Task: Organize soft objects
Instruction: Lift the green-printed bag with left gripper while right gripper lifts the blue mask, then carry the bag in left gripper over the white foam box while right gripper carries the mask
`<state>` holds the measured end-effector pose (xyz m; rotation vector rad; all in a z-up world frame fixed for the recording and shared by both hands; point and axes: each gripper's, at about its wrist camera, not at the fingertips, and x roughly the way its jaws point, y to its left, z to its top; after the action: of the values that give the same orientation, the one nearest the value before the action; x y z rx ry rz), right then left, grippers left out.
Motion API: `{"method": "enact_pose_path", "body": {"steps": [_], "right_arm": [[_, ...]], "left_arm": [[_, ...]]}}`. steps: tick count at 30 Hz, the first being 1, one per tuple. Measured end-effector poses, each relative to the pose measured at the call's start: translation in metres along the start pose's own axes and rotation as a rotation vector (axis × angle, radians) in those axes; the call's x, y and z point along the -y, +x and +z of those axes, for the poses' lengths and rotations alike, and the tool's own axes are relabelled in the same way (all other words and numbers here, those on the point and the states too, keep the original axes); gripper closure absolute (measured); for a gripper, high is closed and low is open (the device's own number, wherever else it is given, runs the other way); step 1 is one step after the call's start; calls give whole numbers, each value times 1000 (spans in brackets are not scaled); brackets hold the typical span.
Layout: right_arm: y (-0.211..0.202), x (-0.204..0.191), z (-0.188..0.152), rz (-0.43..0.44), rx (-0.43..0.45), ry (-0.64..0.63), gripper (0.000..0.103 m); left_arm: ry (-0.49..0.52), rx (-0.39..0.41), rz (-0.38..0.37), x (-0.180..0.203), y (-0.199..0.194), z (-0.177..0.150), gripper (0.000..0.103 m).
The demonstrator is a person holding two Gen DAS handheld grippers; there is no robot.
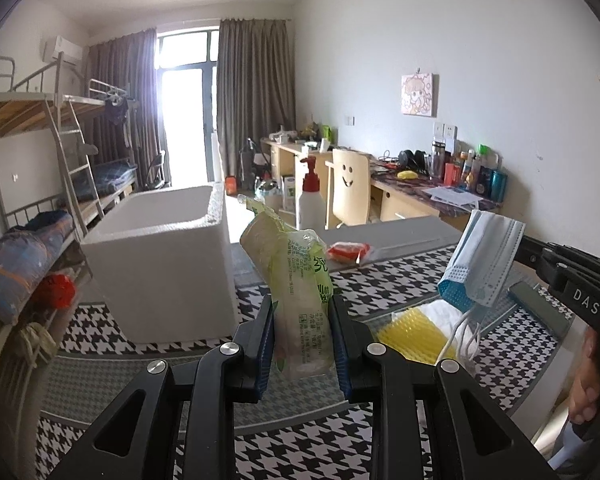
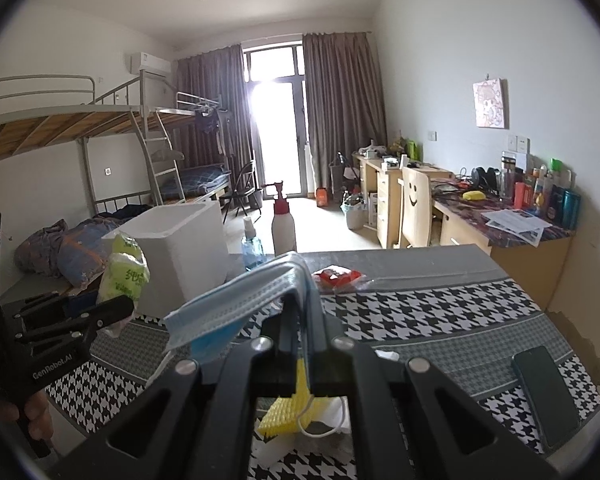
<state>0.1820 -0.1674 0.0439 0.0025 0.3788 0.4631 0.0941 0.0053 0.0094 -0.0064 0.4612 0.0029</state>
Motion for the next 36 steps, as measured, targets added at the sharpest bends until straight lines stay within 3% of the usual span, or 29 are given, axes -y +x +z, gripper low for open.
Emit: {"method": "enact_pose_path", "body": {"steps": [36], "right_arm": [[26,-18,40,47,13,-42,97]], "left_arm": [[-9,43,41,-24,14,36,75]]}}
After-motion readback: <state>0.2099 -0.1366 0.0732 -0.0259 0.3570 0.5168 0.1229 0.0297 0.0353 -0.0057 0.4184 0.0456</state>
